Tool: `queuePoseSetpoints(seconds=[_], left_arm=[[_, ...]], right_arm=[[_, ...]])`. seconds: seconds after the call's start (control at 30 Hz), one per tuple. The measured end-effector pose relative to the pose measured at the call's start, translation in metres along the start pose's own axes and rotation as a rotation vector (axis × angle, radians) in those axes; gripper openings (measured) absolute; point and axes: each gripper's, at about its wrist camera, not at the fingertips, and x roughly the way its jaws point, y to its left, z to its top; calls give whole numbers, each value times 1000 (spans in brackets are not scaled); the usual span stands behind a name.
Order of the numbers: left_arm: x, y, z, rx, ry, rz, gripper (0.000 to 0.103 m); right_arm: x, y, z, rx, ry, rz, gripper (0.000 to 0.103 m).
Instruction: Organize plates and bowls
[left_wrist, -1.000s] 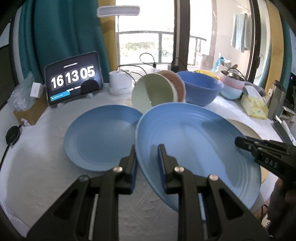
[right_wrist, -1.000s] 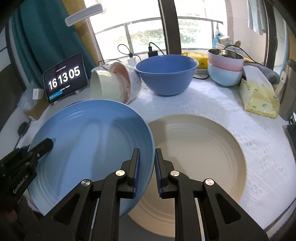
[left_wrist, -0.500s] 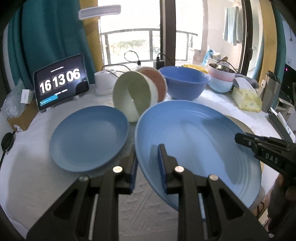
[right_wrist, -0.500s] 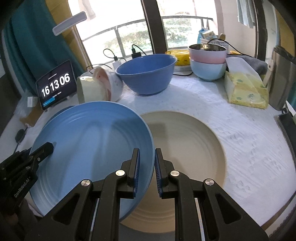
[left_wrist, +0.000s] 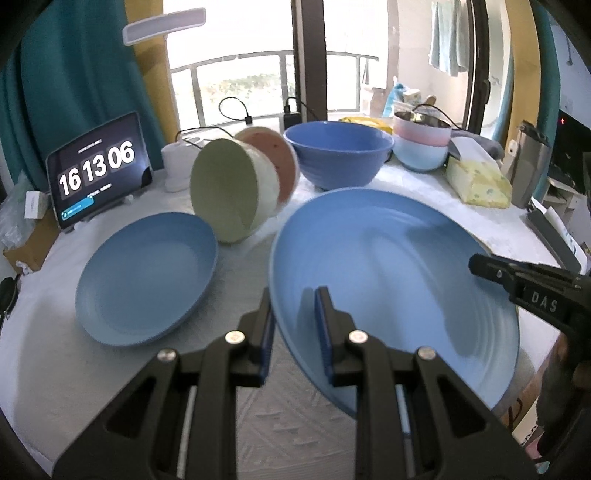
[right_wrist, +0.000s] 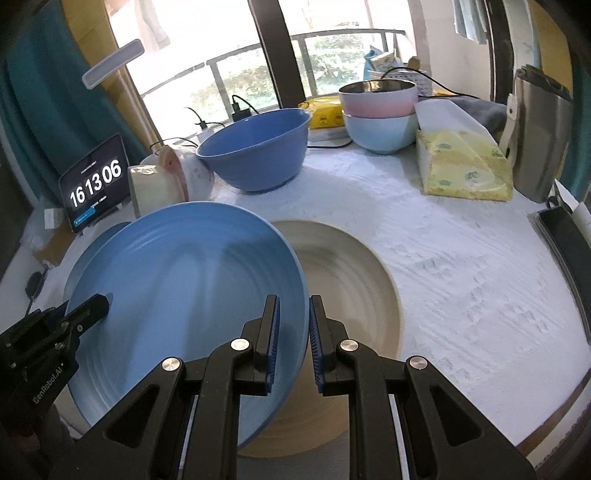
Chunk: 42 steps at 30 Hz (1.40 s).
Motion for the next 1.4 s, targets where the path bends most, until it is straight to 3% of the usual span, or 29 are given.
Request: queuePoseSetpoints(seconds=[0.83,1.0,1.27,1.4], left_arm=[[35,-40,2,69,72,-7,29],[45,-48,2,103,105,9,31],[50,-54,2,146,91,46,32],[56,-59,-2,174,127,29,34]], right_arm=[[-1,-33,1,42,-23,-54,17],[1,-38,3,49,-27,-61,17],[0,-41,4,65,-39,-51,17],[-4,-41,6,62,-63,-80,17]])
